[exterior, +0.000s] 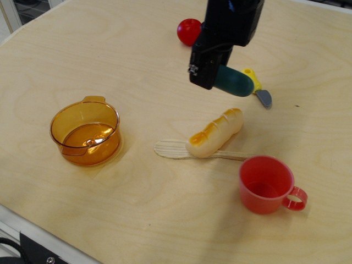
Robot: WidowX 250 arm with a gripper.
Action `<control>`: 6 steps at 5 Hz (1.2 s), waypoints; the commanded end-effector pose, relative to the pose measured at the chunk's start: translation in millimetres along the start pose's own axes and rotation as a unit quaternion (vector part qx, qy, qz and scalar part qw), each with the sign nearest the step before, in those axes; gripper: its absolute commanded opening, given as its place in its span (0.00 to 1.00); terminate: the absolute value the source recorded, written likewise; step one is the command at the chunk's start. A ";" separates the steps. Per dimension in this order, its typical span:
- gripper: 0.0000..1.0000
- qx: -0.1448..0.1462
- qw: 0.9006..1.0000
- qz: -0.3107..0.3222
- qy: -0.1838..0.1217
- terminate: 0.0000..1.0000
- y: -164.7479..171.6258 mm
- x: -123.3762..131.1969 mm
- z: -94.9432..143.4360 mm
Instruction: Put cucumber in cup
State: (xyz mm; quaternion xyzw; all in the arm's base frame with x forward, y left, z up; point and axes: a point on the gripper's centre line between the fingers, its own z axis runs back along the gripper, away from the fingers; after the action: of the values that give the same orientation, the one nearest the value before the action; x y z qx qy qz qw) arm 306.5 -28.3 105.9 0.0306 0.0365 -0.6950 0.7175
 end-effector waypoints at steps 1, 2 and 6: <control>0.00 0.017 0.998 -0.055 0.018 0.00 -28.3 27.2 4.8; 0.00 0.011 0.997 -0.075 0.007 0.00 -41.0 40.6 -3.5; 0.00 0.003 0.994 -0.106 0.038 0.00 -45.3 74.0 -19.3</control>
State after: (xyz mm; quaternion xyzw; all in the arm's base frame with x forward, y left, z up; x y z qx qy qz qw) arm 261.1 -93.1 69.4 0.0439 0.0821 -0.7626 0.6402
